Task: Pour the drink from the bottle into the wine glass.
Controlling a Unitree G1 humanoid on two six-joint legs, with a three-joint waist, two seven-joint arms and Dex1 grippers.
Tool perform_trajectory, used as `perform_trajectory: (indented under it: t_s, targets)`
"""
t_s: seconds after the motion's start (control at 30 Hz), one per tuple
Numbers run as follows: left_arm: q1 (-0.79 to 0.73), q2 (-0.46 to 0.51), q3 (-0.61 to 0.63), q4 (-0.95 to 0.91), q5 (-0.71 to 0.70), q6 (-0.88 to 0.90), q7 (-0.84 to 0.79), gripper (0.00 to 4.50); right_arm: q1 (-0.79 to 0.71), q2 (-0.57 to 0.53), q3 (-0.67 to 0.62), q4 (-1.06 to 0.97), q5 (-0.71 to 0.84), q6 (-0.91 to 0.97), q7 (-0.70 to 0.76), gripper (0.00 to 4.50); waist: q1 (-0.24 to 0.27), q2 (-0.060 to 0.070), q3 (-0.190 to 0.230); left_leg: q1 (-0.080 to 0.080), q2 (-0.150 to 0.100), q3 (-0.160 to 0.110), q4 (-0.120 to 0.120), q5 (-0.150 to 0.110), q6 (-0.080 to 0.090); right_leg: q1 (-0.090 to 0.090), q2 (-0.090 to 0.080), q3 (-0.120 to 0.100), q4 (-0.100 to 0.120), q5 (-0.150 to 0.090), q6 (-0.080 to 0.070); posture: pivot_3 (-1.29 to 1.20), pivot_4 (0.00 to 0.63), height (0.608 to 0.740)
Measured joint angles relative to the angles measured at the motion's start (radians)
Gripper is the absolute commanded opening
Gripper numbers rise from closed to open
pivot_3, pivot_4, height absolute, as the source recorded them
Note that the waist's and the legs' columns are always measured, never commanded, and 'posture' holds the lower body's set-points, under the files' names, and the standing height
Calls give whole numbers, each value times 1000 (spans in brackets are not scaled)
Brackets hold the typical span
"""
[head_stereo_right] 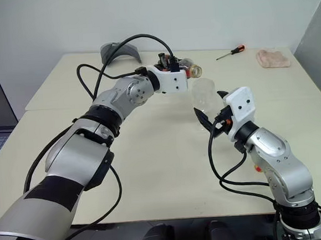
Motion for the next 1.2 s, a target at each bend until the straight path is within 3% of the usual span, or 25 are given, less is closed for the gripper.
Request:
perform_trajectory:
  t_s: [1.2]
  targets:
    - [-32,30,-86,10,124,-46,134,794,-5,39,25,18,-37,28,-1,4500,0,0,0,0,0,0,0,0,0,0,0,0,0,0,0,0,150,740]
